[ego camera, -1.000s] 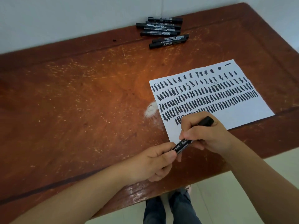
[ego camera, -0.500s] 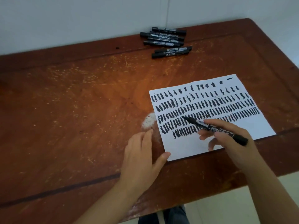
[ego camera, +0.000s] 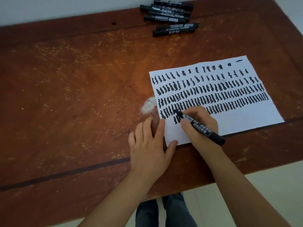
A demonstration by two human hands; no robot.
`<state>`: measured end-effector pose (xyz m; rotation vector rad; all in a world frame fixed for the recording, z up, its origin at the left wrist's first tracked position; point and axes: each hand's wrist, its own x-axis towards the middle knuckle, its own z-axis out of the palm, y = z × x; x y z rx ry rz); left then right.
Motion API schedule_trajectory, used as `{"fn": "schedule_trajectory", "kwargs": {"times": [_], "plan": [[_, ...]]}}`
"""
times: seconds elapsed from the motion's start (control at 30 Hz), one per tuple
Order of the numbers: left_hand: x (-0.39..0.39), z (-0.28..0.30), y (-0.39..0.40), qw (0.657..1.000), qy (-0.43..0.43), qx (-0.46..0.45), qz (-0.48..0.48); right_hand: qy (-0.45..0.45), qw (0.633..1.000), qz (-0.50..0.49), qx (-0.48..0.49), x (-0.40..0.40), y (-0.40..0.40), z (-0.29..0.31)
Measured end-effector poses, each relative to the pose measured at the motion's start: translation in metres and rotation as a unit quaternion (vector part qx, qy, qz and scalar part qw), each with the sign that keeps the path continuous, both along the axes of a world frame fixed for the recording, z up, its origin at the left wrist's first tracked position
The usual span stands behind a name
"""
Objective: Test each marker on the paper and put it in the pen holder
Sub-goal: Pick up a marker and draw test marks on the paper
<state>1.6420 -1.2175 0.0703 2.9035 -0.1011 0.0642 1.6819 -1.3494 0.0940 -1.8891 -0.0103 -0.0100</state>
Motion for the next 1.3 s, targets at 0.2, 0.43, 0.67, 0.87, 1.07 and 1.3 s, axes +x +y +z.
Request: {"fn": "schedule_trajectory", "kwargs": {"times": [0.2, 0.43, 0.67, 0.87, 1.07, 1.3], "plan": [[0.0, -0.004, 0.0, 1.0, -0.017, -0.012, -0.002, -0.022, 0.998, -0.035, -0.052, -0.002, 0.007, -0.003], [-0.001, -0.006, 0.0, 1.0, -0.012, 0.004, 0.002, -0.044, 0.996, -0.03, -0.069, -0.002, 0.008, -0.008], [-0.001, -0.004, 0.0, 1.0, -0.014, 0.015, 0.007, -0.072, 0.995, -0.018, -0.072, -0.001, 0.008, -0.016], [-0.001, -0.004, 0.001, 1.0, -0.017, 0.01, -0.003, -0.078, 0.994, -0.017, -0.079, 0.0, 0.008, -0.017], [-0.001, -0.003, 0.001, 1.0, -0.018, 0.009, -0.006, -0.067, 0.994, -0.028, -0.076, -0.001, 0.007, -0.015], [-0.001, -0.002, 0.001, 1.0, -0.019, 0.01, -0.005, -0.083, 0.993, -0.028, -0.083, -0.002, 0.006, -0.015]]}}
